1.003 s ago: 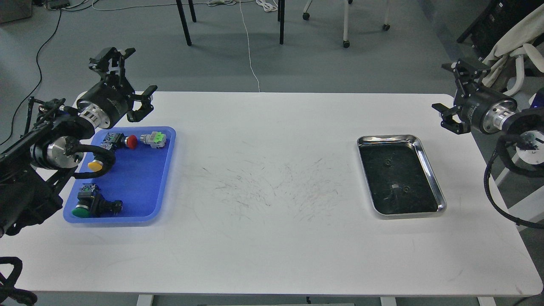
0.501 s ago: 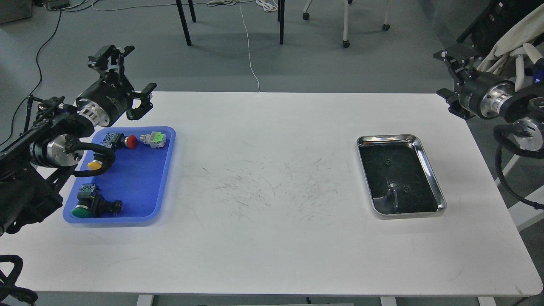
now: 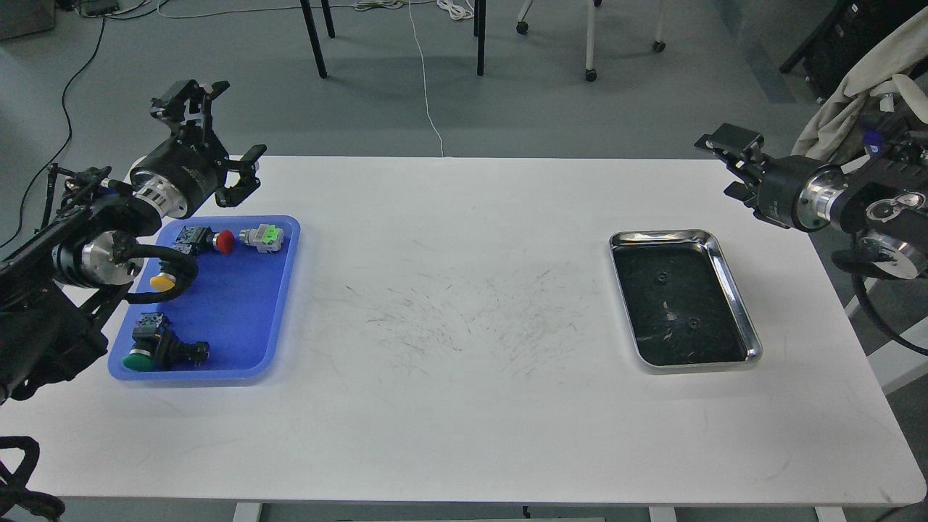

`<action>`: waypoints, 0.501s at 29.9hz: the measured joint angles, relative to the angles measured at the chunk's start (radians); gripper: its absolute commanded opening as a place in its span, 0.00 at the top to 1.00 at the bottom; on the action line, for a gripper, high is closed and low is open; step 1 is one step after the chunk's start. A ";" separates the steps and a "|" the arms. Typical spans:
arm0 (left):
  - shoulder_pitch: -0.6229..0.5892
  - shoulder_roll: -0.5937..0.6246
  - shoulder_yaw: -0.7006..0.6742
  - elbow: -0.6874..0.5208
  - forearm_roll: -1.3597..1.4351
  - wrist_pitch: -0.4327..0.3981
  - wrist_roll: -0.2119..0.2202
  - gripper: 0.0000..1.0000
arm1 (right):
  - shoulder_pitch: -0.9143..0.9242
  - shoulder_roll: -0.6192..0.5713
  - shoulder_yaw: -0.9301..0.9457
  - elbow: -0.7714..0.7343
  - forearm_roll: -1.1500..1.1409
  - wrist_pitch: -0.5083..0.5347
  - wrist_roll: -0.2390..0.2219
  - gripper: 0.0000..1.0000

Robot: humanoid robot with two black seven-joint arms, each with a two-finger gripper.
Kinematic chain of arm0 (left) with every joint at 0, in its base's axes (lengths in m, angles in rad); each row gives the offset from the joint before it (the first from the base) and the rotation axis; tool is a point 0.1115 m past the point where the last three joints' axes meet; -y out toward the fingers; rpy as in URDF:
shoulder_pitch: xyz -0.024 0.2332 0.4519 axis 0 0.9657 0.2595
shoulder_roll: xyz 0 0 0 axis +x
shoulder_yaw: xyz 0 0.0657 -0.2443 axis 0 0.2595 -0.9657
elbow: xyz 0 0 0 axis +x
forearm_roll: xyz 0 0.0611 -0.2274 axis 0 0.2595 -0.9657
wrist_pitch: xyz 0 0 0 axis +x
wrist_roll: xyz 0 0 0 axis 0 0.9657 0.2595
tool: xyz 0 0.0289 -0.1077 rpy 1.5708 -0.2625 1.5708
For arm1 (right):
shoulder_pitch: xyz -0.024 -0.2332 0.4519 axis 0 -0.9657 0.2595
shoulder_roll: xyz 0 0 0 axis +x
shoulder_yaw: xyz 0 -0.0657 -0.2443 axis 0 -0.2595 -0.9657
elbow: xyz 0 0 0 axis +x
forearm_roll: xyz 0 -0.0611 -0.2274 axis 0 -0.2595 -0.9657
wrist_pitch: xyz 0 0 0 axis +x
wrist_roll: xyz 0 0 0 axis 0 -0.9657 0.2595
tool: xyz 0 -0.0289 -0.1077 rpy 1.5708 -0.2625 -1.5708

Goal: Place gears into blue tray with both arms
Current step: 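Raise the right arm and swing the right gripper toward the steel tray, then lower the right gripper into the steel tray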

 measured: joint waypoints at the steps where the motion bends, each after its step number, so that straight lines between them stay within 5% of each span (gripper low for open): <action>1: 0.000 0.000 0.000 0.000 0.000 0.000 0.000 0.01 | 0.010 0.001 -0.021 0.000 -0.030 0.003 0.008 0.02; 15: -0.001 0.000 -0.001 0.000 0.000 0.000 0.000 0.01 | 0.119 0.126 -0.291 -0.060 -0.247 0.019 0.091 0.02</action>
